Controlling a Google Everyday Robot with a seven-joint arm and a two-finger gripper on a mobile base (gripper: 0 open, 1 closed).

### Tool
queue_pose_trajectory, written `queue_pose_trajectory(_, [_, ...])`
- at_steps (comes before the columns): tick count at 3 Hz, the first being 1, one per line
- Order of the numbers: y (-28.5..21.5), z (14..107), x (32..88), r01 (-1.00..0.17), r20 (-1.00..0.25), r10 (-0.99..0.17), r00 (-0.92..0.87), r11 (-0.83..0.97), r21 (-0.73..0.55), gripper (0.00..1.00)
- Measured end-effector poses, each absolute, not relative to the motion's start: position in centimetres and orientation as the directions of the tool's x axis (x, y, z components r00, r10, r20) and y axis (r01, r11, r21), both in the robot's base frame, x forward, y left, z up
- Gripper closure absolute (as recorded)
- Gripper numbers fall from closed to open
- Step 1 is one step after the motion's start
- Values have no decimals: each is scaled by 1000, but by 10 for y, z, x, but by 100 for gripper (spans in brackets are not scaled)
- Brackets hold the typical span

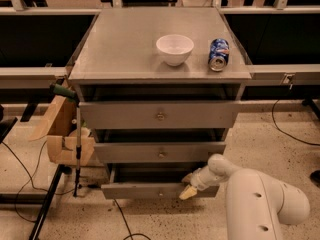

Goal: Open bottom drawer

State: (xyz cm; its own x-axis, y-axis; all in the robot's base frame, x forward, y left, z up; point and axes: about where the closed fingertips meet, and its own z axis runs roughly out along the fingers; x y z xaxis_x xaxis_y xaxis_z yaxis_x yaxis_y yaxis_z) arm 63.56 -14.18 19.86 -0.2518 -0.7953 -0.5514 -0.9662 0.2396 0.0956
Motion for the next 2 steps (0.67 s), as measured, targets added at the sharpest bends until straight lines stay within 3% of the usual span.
queue_pose_trajectory(1, [-142, 200, 636, -966, -551, -796, -251, 239, 96, 0])
queue_pose_trajectory(2, [-123, 191, 610, -976, -534, -817, -218, 189, 109, 0])
